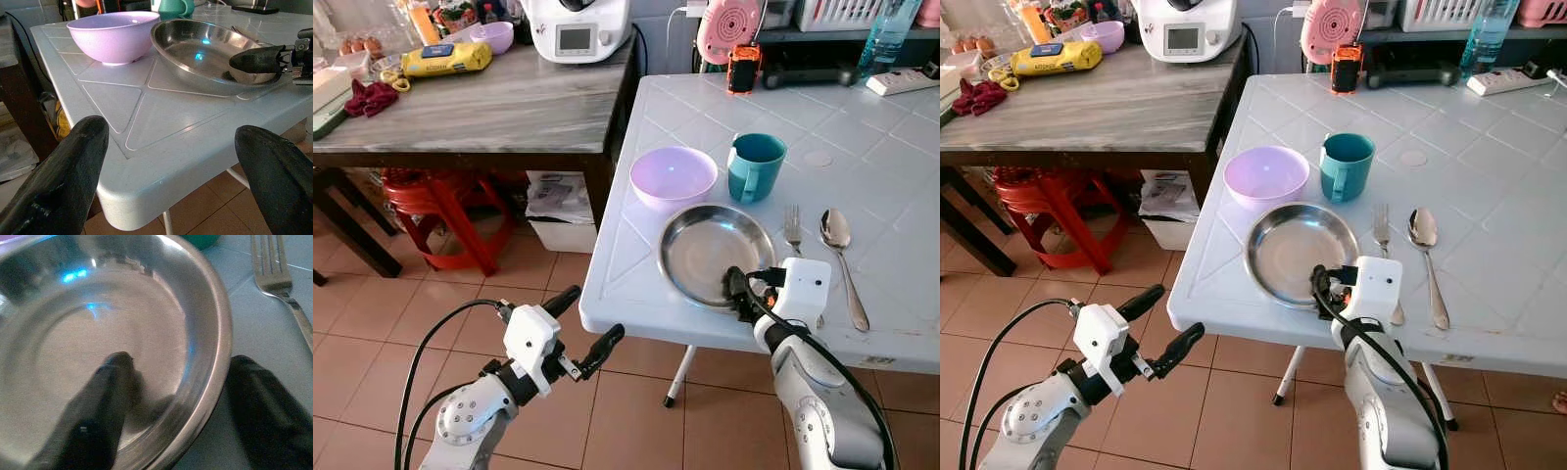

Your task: Setting the table

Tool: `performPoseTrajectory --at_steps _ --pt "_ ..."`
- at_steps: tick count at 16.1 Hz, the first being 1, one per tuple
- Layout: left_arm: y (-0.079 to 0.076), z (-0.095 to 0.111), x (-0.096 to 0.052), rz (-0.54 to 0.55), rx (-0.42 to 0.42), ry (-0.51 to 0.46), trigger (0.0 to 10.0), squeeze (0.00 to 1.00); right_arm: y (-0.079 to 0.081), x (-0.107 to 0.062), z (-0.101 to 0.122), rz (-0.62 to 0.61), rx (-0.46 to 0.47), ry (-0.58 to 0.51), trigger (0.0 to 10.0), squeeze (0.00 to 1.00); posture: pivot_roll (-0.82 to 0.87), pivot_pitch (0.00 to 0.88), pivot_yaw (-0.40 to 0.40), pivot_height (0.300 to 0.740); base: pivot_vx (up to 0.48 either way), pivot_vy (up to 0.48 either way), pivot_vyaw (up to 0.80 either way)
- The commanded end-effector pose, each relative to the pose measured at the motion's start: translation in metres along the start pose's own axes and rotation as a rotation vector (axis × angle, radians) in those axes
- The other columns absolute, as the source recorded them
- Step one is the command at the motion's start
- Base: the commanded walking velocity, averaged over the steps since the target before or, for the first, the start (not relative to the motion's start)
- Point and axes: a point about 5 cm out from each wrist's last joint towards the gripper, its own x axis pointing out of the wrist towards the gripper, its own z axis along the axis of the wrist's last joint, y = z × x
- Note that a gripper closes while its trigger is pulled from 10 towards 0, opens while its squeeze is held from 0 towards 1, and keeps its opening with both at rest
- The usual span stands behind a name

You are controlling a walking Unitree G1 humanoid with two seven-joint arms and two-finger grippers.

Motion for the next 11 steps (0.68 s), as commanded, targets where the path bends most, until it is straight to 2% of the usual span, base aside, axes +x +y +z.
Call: performPoseTrajectory --at_steps 1,7,11 --pt "0.002 0.002 -0.003 -0.008 0.024 0.014 10.0 0.00 -0.001 -0.002 -0.002 -0.006 0.015 0.022 0.0 0.00 -0.13 0.103 0.100 0.740 0.000 0.000 0.00" --pt "0.003 0.003 -0.003 -0.020 0.021 0.013 10.0 0.00 -0.007 0.001 0.000 -0.037 0.029 0.017 0.0 0.00 -0.13 0.102 0.104 0.740 0.000 0.000 0.00" --pt "0.004 0.003 -0.002 -0.020 0.025 0.015 10.0 0.00 -0.015 0.002 0.001 -0.104 0.082 0.019 0.0 0.00 -0.13 0.102 0.105 0.740 0.000 0.000 0.00"
